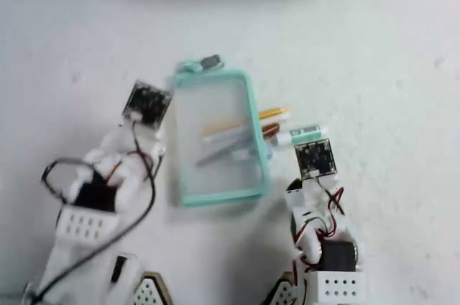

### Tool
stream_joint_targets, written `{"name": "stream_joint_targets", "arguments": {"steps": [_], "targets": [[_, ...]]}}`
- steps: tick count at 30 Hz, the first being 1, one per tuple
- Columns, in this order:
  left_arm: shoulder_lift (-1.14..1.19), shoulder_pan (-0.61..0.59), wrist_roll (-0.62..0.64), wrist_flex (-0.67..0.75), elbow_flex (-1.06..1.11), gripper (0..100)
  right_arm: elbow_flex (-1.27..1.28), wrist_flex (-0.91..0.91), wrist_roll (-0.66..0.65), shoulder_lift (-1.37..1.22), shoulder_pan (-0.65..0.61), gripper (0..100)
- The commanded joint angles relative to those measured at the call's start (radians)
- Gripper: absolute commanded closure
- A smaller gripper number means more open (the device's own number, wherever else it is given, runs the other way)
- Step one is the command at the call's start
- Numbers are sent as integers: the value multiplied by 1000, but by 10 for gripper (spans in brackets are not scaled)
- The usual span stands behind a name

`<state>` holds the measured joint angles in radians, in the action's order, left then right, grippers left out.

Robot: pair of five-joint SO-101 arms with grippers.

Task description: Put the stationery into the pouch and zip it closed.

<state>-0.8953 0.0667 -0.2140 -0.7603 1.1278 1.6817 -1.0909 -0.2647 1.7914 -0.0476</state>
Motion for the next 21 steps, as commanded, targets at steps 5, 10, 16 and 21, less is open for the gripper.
{"name": "stream_joint_targets", "arguments": {"steps": [5, 10, 16, 21], "targets": [[229, -62, 84, 32, -152, 942, 9, -1, -11, 8, 12, 983], [239, -68, 118, 60, -143, 902, 9, -1, -11, 5, 8, 983], [237, -68, 120, 100, -100, 888, 9, 56, -11, 7, 8, 983], [237, -76, 120, 183, -49, 888, 9, 91, -9, 8, 13, 983]]}}
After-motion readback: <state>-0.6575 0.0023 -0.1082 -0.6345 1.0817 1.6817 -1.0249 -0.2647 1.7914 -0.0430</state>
